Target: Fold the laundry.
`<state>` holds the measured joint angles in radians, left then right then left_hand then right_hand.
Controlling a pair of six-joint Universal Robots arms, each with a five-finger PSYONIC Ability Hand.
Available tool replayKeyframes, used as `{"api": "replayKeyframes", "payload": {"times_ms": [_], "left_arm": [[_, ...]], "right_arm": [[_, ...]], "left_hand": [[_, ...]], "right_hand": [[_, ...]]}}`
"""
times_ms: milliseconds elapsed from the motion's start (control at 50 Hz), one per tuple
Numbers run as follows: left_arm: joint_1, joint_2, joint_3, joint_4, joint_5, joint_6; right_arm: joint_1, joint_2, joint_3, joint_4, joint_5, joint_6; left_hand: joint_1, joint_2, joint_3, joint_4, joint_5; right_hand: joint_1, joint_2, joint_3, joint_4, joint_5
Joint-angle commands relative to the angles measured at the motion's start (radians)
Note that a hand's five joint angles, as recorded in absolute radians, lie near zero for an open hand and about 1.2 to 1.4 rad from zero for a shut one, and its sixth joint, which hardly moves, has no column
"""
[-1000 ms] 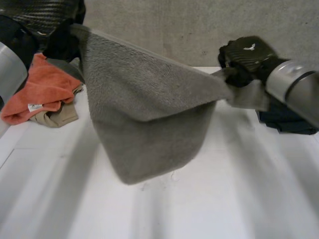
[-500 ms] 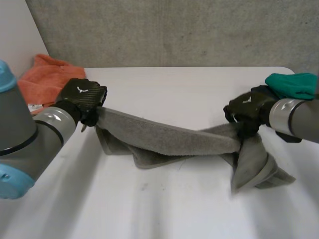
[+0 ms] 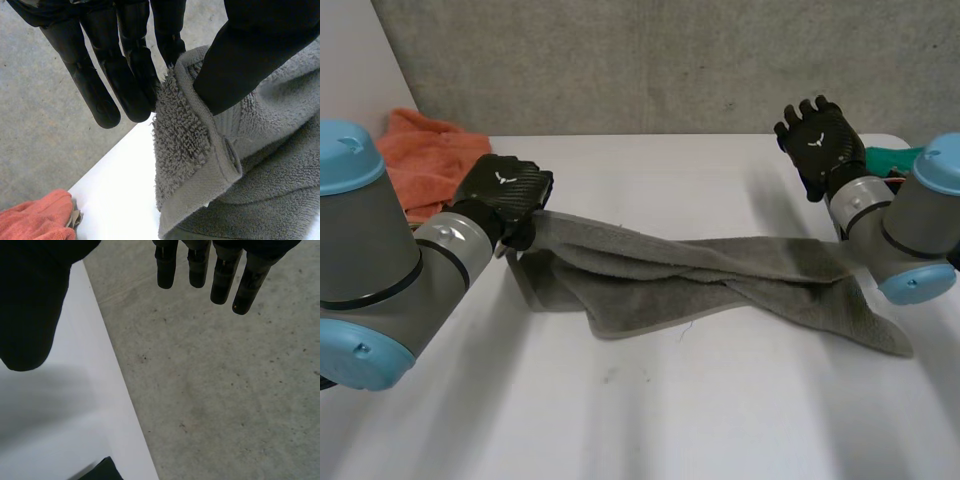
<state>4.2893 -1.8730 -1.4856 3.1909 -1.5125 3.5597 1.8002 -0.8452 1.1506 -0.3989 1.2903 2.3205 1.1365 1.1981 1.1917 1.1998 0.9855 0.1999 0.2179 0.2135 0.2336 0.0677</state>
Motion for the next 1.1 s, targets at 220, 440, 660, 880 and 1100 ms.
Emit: {"api": "replayKeyframes", "payload": {"times_ms": [220,440,660,880,1100], "left_arm": [[0.000,0.014,0.007,0.011,-0.002,0.001],[0.001,0.047,0.024,0.027,-0.003,-0.002],[0.000,0.107,0.030,0.027,-0.002,-0.010],[0.030,0.147,0.027,0.026,-0.002,-0.032],[0.102,0.173,-0.008,-0.020,0.041,-0.021]], "right_arm": [[-0.068,-0.172,0.077,0.660,-0.025,0.359],[-0.082,-0.048,0.064,0.580,-0.043,0.370],[-0.081,0.092,-0.025,0.422,-0.040,0.361],[-0.094,-0.058,-0.022,0.416,-0.039,0.347],[-0.139,-0.454,0.060,0.803,-0.123,0.126]], "left_hand": [[0.260,0.198,0.205,0.196,0.236],[0.260,0.198,0.205,0.196,0.236],[0.260,0.198,0.205,0.196,0.236],[0.260,0.198,0.205,0.196,0.236],[0.260,0.198,0.205,0.196,0.236]], "right_hand": [[0.208,0.190,0.194,0.174,0.166],[0.334,0.316,0.320,0.300,0.291],[0.759,0.741,0.745,0.725,0.716],[1.196,1.178,1.183,1.163,1.154],[1.196,1.178,1.183,1.163,1.154]]}}
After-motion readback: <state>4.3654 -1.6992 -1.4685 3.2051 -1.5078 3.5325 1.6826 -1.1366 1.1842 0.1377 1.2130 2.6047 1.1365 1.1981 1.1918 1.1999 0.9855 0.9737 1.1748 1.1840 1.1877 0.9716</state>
